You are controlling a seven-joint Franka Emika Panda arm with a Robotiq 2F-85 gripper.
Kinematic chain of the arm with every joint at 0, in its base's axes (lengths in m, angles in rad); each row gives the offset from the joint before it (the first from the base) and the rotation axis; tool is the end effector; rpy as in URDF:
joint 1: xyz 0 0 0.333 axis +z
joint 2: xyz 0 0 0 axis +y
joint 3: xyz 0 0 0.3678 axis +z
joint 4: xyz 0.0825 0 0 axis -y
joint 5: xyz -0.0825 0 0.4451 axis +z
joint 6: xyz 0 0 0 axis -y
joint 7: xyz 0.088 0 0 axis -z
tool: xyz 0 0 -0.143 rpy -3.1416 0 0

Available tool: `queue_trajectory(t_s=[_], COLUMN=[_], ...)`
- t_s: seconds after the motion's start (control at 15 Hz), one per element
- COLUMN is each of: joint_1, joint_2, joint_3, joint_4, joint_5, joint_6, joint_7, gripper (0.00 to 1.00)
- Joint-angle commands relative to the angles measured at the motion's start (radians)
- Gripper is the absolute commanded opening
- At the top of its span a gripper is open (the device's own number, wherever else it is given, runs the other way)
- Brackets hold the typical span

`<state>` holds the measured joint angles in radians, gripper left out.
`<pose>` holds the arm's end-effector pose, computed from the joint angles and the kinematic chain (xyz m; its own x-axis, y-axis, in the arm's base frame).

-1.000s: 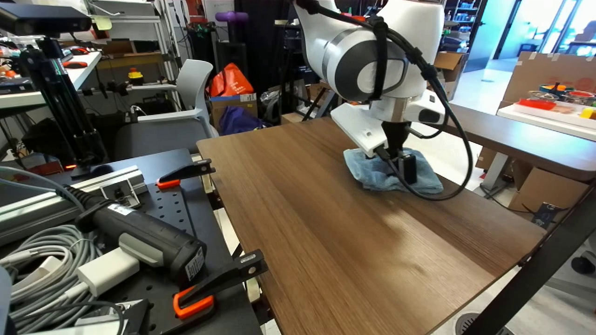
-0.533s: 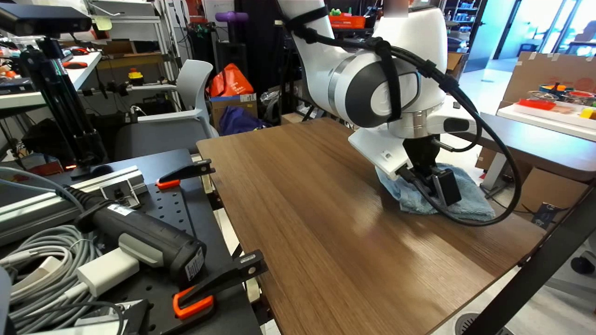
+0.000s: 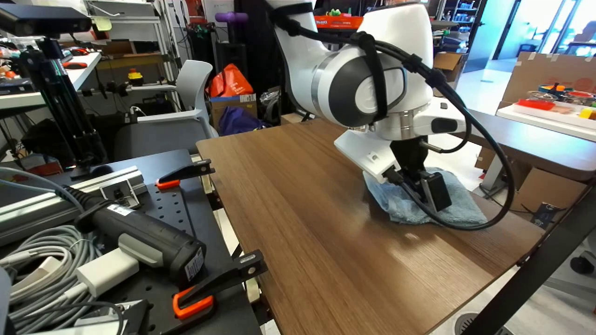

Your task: Use the towel to clean the table

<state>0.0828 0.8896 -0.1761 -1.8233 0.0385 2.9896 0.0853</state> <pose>0.7222 -0.0656 0.0252 0.9499 -0.1115 0.2920 -0.1449 -0.9848 0.0954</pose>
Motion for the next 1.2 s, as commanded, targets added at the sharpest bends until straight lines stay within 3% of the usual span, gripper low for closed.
queue_trajectory(t_s=[0.0,0.4,0.47,0.53,0.87,1.0,1.13], joint_1=[-0.051,-0.04,-0.04,-0.035,-0.036,-0.008,0.031], joint_2=[-0.124,-0.307,-0.328,-0.272,-0.312,-0.28,-0.237], joint_3=[0.108,0.17,0.184,0.167,0.183,0.138,0.043], joint_4=[-0.244,-0.485,-0.498,-0.434,-0.483,-0.459,-0.446], joint_5=[-0.048,-0.091,-0.095,-0.078,-0.085,-0.101,-0.136], joint_6=[0.015,-0.136,-0.181,-0.114,-0.155,-0.181,-0.196], joint_7=[-0.099,-0.165,-0.183,-0.145,-0.165,-0.125,-0.065], gripper=[1.0,1.0,1.0,1.0,1.0,1.0,1.0])
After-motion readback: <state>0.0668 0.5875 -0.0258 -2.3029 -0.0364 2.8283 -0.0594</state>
